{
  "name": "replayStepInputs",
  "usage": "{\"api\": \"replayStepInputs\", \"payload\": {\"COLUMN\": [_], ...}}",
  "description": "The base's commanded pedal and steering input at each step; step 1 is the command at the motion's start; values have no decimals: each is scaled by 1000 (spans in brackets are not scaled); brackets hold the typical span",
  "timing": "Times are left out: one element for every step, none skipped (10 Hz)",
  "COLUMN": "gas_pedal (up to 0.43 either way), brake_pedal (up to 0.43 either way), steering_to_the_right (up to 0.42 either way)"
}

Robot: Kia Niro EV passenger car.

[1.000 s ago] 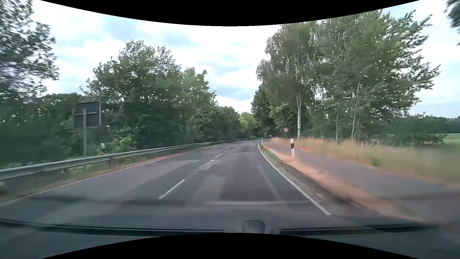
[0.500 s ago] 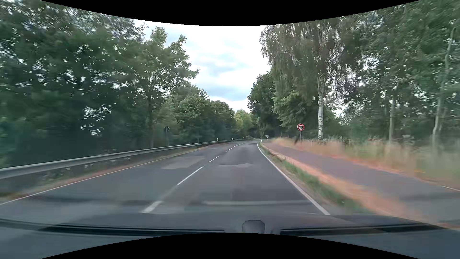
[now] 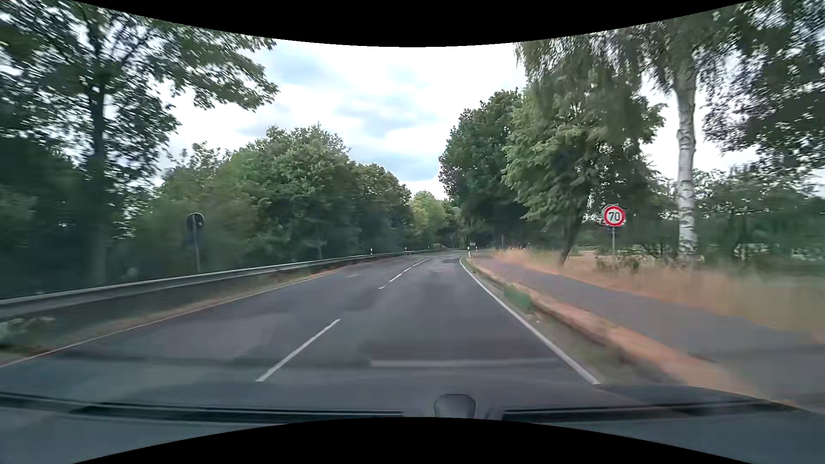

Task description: Follow the waypoints while adhering to traffic rules and regulations

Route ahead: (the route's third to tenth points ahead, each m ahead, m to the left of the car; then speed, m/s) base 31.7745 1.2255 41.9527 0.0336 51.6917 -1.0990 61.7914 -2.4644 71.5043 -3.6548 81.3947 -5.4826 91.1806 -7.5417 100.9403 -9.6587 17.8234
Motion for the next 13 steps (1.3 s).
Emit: {"api": "replayStepInputs", "payload": {"gas_pedal": [197, 197, 197, 197, 197, 197, 197, 197, 197, 197, 197, 197, 197], "brake_pedal": [0, 0, 0, 0, 0, 0, 0, 0, 0, 0, 0, 0, 0], "steering_to_the_right": [11, 11, 11, 11, 11, 10, 10, 10, 10, 10, 10, 11, 11]}}
